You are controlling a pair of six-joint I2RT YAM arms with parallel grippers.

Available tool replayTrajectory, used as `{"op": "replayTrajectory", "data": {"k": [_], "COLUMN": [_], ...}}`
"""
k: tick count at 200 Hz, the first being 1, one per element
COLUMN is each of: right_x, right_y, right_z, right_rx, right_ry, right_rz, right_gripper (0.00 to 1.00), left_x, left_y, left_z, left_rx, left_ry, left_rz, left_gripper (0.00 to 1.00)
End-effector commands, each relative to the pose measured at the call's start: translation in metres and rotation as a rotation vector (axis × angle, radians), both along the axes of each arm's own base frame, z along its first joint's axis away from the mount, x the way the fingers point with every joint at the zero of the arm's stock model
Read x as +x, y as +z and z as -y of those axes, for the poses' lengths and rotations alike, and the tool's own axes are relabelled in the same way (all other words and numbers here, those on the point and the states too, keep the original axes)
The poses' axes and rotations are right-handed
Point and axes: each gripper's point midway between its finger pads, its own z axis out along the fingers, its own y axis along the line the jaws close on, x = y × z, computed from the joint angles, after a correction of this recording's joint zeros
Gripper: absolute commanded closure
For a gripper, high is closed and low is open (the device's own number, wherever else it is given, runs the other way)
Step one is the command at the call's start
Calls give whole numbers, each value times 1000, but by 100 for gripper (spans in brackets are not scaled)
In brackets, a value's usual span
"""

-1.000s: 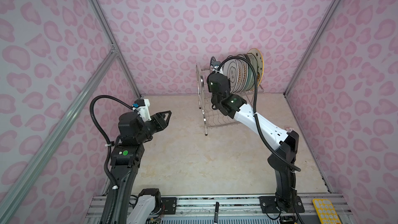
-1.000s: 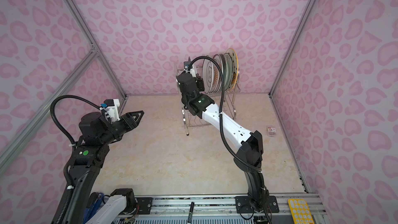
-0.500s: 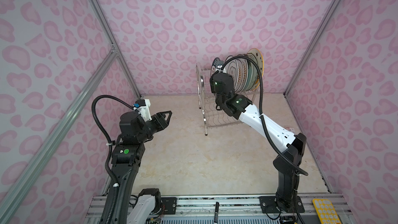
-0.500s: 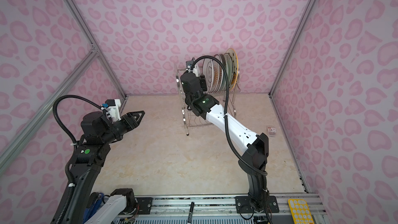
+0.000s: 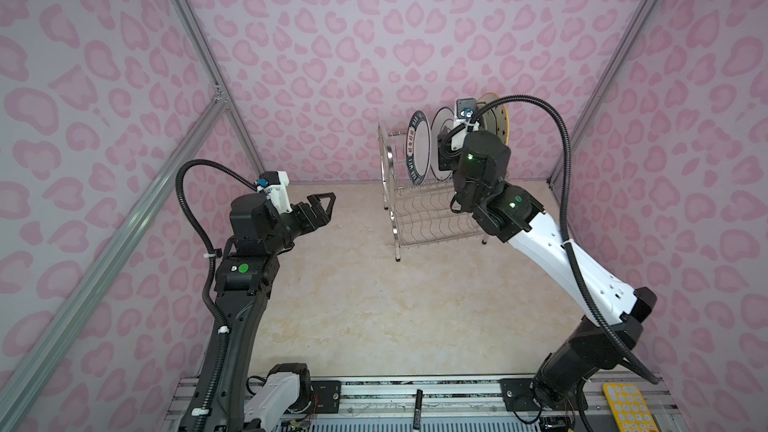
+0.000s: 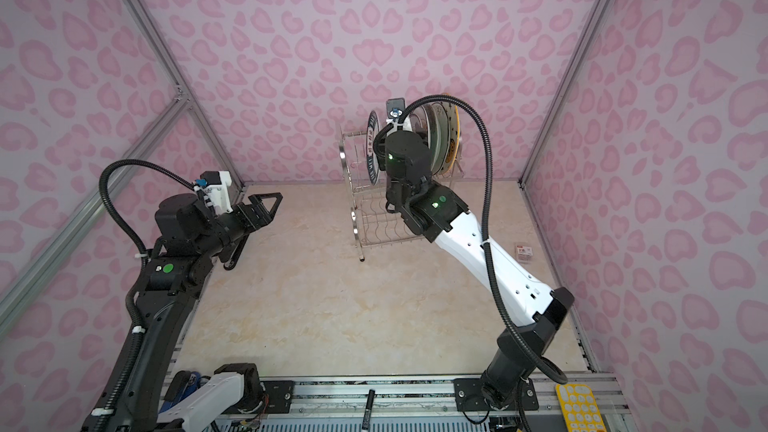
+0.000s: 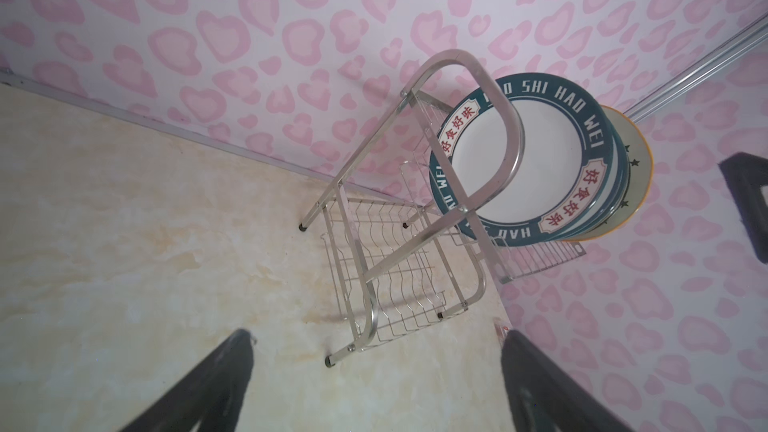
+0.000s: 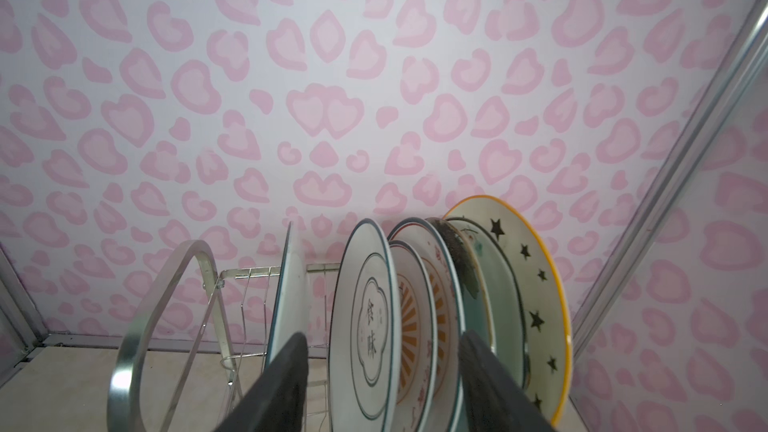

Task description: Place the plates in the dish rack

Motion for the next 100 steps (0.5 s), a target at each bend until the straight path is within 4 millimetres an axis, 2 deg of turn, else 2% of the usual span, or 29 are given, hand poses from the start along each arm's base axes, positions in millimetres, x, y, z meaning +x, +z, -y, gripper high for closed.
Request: {"op": "replayTrajectory", "data": {"k": [1,14,16,19,24,30,52,56,75,79,86,100], "right_x": [-18,-33,-35,-39,-44,-51,-80,-82,-97,-97,-97,-91], "right_y": [3,3,1,0,-2,-6,-25,-38,-71,-80,-93,-132], "right_z": [35,73,78,87,104,124,190,198,241,248,257,274], "right_rx": [7,48,51,58,72,83,122,116,150,152,155,176], "right_ry": [-10,-50,-58,-72,-107,-154,-312,-339,-498,-517,-531,-551], "right_rz": [10,12,8,6,1,-11,-42,-61,-70,-77,-92,-154], "right_gripper": [40,17,6,1,1,1,1,1,1,1,1,1], "left_x": [13,22,23,26,28,31,41,43,49,49,52,59], "left_y": [11,12,13,9,13,8,-32,-38,-60,-74,-86,-111], "left_z": [-10,-12,-12,-13,-14,-18,-47,-52,-89,-96,-100,-100], "left_rx": [99,120,123,128,135,150,229,245,309,329,363,386], "left_ry": [30,35,36,39,45,62,200,228,419,439,437,398], "left_rz": [40,24,20,1,-10,-58,-246,-259,-251,-272,-261,-208], "left_gripper": [2,2,2,2,2,2,2,2,2,2,2,2]}}
